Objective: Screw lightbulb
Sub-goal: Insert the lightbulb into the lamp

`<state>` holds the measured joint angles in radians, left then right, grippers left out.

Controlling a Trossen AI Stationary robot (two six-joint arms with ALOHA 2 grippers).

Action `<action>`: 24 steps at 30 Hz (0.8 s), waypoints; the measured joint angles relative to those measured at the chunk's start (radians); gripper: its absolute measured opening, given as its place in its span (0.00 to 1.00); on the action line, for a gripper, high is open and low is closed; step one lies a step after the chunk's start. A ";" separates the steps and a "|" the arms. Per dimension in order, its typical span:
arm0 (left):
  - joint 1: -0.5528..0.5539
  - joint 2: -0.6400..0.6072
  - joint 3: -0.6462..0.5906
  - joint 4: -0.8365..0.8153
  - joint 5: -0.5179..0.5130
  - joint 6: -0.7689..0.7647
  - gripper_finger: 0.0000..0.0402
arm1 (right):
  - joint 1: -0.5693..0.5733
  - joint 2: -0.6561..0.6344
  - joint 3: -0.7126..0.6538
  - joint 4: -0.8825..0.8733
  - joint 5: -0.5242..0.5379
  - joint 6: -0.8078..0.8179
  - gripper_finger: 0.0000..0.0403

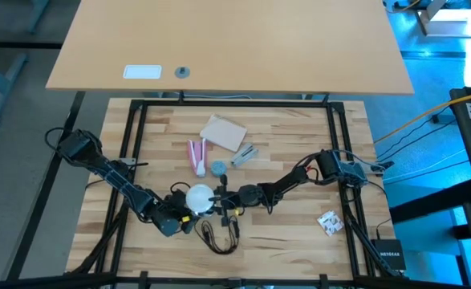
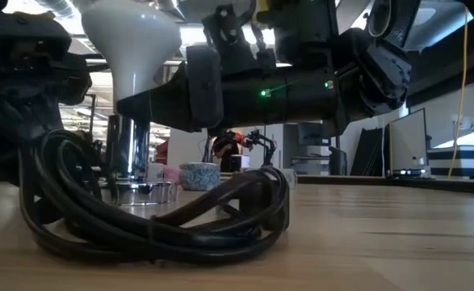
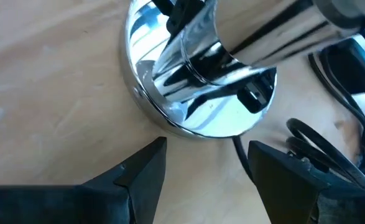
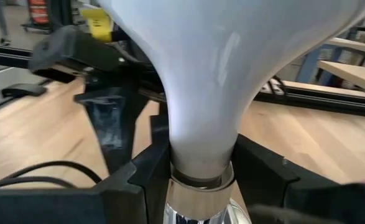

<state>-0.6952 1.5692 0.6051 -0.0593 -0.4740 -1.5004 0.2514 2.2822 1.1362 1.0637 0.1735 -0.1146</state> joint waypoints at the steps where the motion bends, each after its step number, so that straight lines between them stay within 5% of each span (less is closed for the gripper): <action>1: -0.001 0.000 0.002 0.000 -0.001 0.008 0.55 | 0.001 0.000 0.000 0.000 -0.005 0.000 0.41; 16: 0.017 -0.078 0.004 -0.197 -0.098 0.004 0.55 | 0.002 0.000 0.000 0.000 -0.034 0.000 0.41; 24: 0.096 -0.078 0.004 -0.200 -0.123 0.132 0.55 | 0.003 0.000 0.000 0.000 -0.035 0.000 0.41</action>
<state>-0.5991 1.4910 0.6091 -0.2597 -0.5966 -1.3685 0.2543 2.2822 1.1362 1.0641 0.1387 -0.1143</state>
